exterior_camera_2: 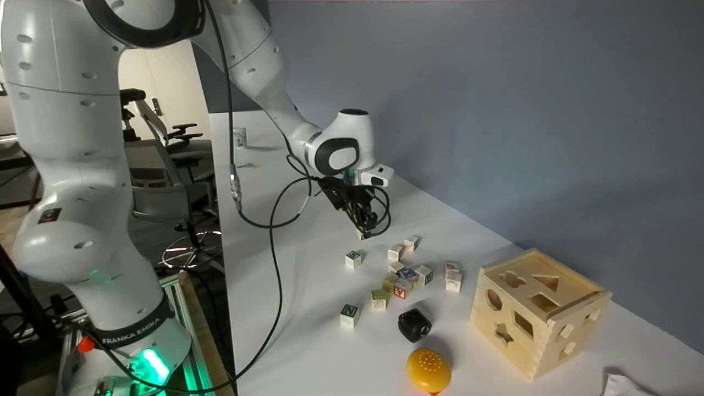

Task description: Turn the cube on the far left upside down then push it to the right.

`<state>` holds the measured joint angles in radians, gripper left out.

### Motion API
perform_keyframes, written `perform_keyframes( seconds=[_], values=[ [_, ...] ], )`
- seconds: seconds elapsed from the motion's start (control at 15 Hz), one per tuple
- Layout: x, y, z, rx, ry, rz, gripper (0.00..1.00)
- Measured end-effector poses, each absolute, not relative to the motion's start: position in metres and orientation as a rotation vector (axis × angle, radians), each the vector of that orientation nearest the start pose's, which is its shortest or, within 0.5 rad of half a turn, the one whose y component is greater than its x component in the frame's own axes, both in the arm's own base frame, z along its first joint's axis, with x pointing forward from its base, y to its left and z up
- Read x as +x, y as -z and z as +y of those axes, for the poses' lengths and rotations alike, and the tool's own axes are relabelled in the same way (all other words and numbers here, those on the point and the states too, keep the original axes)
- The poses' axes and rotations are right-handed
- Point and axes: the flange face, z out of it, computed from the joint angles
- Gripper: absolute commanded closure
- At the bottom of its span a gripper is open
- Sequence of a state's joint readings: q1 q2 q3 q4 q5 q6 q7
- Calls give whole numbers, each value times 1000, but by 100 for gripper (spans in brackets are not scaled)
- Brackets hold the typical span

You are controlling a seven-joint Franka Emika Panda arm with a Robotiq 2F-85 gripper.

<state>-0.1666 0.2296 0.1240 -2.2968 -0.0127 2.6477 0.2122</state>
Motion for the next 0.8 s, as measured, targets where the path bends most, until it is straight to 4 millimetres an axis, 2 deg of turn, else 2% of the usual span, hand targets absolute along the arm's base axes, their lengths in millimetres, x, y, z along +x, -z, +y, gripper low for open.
perform_keyframes(
  seconds=[0.47, 0.8],
  values=[
    [544, -272, -18, -2703, 217, 407, 85],
    [545, -253, -25, -2454, 200, 400, 85]
  ],
)
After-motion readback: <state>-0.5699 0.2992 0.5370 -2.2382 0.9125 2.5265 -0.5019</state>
